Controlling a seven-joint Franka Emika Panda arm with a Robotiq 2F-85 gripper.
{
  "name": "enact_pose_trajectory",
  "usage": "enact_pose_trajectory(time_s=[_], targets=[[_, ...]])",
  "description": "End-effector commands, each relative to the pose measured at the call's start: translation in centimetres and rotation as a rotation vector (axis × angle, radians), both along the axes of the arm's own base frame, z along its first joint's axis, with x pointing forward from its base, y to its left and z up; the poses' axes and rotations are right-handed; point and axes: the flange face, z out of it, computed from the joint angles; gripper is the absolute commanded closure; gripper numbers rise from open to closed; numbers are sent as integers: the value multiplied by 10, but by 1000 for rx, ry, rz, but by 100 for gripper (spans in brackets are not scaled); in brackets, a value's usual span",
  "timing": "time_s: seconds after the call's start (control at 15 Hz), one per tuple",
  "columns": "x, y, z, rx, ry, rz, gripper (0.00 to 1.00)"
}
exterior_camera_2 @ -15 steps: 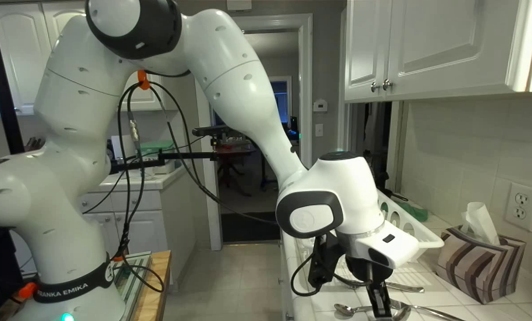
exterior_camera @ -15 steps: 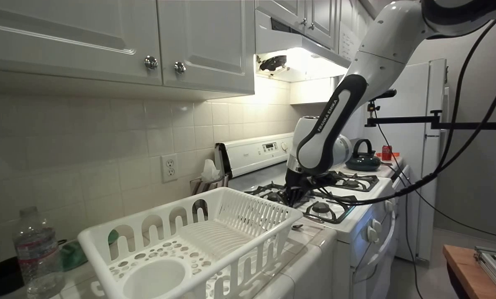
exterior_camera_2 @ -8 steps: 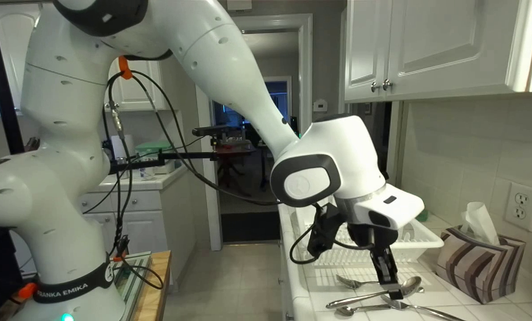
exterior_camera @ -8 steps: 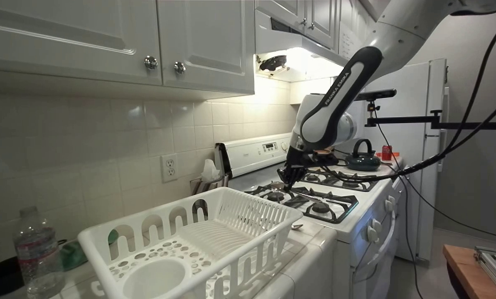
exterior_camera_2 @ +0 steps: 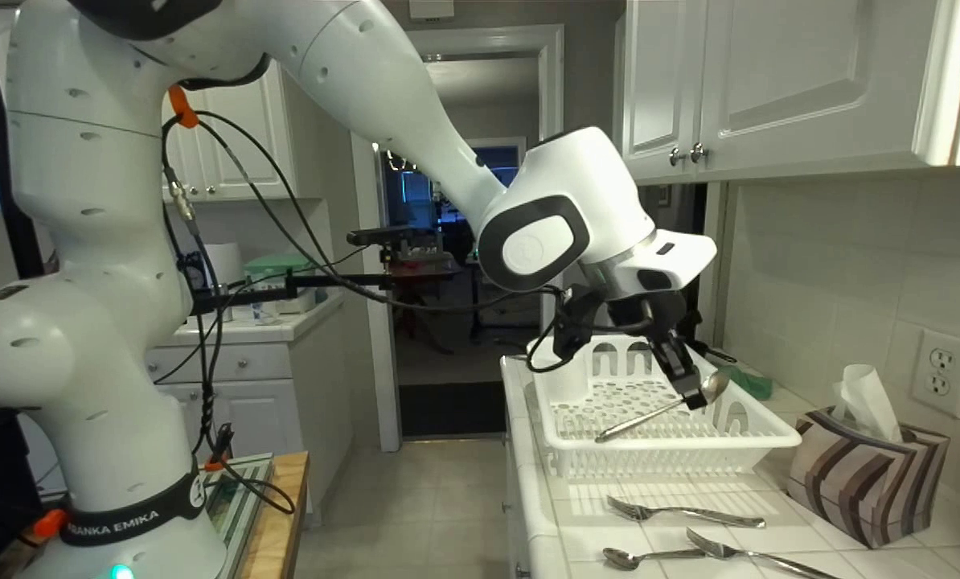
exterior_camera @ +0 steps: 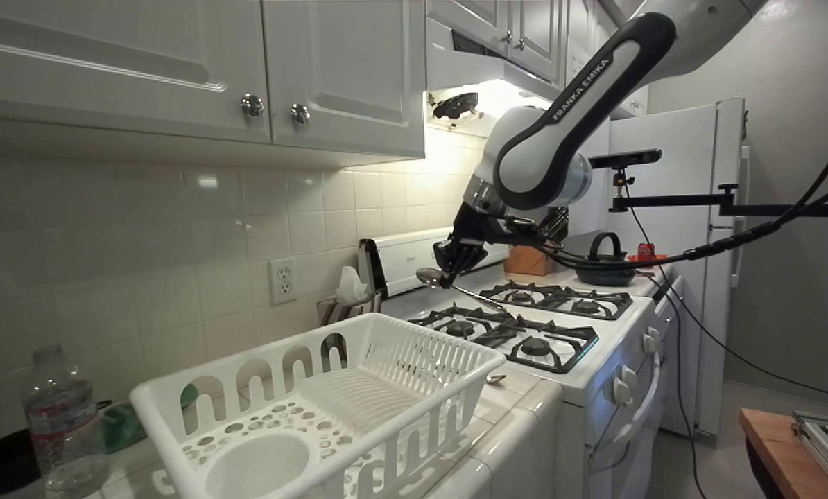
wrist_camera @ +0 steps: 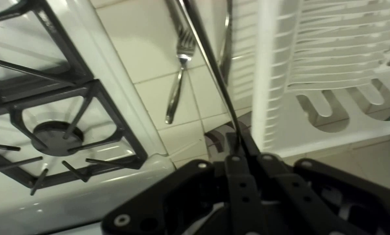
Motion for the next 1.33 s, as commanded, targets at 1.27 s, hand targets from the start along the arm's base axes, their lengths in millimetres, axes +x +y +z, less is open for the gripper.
enact_pose_trajectory(time_s=[1.27], targets=[[16,187,37,77,-136,289,96]])
